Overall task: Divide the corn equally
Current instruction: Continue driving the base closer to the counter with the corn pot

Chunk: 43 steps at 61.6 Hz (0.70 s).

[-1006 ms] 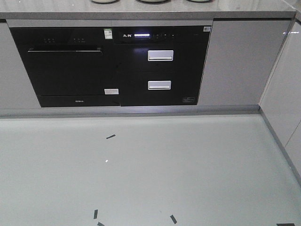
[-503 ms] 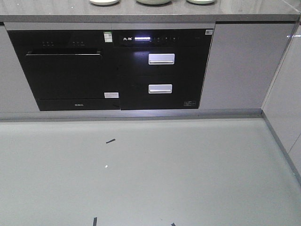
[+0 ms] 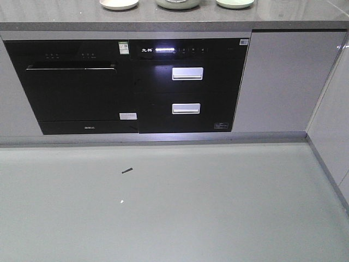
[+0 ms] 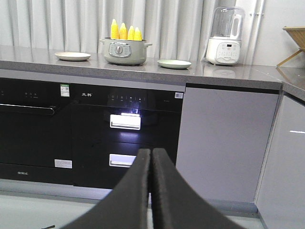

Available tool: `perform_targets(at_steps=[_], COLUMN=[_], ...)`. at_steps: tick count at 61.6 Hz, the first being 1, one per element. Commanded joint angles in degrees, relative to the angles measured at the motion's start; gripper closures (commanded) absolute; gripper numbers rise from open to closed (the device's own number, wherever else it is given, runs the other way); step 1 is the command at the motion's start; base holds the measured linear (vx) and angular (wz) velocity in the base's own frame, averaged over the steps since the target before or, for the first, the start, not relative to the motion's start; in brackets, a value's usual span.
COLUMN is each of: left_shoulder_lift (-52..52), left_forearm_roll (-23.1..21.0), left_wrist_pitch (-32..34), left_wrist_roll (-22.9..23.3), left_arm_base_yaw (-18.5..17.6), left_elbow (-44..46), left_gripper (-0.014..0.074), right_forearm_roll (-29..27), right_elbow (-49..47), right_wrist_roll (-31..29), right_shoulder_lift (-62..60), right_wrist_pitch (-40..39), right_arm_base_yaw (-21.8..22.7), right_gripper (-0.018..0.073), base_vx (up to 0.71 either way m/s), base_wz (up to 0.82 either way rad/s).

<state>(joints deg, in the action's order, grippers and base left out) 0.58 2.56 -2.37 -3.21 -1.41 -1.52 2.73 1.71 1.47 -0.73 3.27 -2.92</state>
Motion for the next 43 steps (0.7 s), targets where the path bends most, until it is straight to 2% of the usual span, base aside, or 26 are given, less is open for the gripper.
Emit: perform_targets(at_steps=[1, 43], left_shoulder_lift=[1.0, 1.0], left_forearm_roll=[-0.1, -0.1], left_wrist_pitch=[4.5, 4.5], left_wrist_roll=[0.7, 0.7], left_arm_base_yaw=[0.0, 0.0], left_elbow=[-0.2, -0.2], left_gripper=[0.0603, 0.0603], right_forearm_roll=[0.4, 0.4], right_elbow=[0.4, 0.4], right_wrist_roll=[-0.4, -0.4], right_shoulder_lift=[-0.2, -0.2], right_wrist_pitch=[-4.2, -4.2], right_arm_base_yaw=[0.2, 0.2], right_gripper=[0.0564, 0.0564], base_vx=[0.12, 0.11], base_wz=[-0.01, -0.01])
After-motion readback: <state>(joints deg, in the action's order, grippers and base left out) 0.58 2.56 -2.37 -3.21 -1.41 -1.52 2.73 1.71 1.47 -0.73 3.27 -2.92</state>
